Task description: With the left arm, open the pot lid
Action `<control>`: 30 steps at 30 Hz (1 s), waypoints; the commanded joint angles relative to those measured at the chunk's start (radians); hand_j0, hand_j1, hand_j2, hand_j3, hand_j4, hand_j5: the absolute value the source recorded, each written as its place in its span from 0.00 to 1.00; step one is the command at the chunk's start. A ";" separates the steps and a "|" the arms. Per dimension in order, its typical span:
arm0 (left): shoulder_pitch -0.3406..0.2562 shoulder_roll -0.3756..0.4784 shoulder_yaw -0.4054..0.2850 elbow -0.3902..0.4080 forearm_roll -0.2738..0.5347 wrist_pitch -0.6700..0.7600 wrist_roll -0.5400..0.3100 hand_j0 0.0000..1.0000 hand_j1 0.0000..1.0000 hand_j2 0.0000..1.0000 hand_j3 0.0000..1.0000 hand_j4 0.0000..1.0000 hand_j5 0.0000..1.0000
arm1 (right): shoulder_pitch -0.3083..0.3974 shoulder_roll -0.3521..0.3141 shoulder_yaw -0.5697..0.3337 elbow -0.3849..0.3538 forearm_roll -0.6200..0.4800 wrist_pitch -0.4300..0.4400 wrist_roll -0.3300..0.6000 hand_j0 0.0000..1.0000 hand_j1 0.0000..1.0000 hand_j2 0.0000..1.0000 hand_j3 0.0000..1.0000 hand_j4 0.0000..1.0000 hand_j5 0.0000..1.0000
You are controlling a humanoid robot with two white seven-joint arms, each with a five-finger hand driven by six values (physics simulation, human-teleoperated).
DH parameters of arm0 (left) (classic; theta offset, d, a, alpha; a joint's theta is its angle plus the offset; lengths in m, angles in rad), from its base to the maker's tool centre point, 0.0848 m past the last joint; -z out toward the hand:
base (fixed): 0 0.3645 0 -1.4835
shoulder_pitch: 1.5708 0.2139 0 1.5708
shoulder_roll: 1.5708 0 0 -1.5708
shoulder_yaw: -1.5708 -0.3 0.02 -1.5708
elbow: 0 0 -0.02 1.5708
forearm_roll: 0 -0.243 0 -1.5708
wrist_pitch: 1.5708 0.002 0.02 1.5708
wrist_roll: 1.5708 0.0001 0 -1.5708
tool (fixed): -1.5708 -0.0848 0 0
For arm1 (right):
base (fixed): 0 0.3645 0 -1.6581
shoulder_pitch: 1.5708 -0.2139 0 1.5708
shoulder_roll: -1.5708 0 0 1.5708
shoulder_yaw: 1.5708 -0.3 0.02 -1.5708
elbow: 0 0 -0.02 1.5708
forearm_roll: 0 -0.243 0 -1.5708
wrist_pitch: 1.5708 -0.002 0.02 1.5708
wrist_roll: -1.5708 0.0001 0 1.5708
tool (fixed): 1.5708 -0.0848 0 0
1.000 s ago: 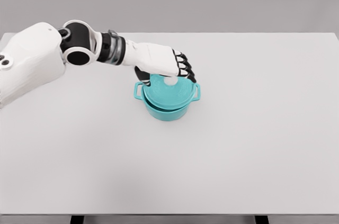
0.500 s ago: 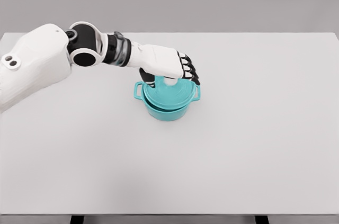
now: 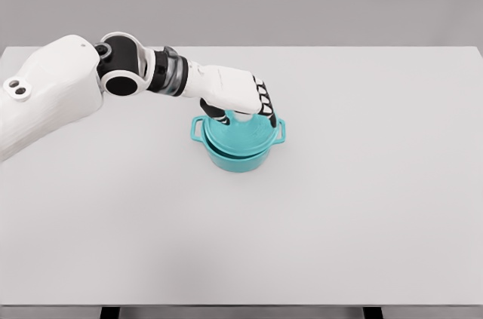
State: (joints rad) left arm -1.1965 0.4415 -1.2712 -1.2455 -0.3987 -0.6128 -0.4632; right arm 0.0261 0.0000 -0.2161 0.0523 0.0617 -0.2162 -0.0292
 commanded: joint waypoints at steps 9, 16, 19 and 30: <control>0.000 0.000 -0.008 0.000 0.004 0.002 -0.002 0.67 0.67 0.67 0.67 0.67 0.67 | 0.000 0.000 0.000 0.000 0.000 0.000 0.000 1.00 1.00 1.00 1.00 1.00 1.00; -0.002 0.000 -0.008 0.000 0.004 0.002 -0.002 0.61 0.61 0.61 0.61 0.61 0.61 | 0.000 0.000 0.000 0.000 0.000 0.000 0.000 1.00 1.00 1.00 1.00 1.00 1.00; -0.002 0.000 -0.008 0.000 0.004 0.002 -0.002 0.60 0.60 0.60 0.60 0.60 0.60 | 0.000 0.000 0.000 0.000 0.000 0.000 0.000 1.00 1.00 1.00 1.00 1.00 1.00; -0.009 0.011 -0.007 0.000 0.008 0.002 -0.002 0.58 0.58 0.58 0.58 0.58 0.58 | 0.000 0.000 0.000 0.000 0.000 0.000 0.000 1.00 1.00 1.00 1.00 1.00 1.00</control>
State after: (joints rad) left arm -1.2057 0.4510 -1.2794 -1.2456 -0.3961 -0.6129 -0.4652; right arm 0.0261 0.0000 -0.2161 0.0523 0.0617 -0.2162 -0.0292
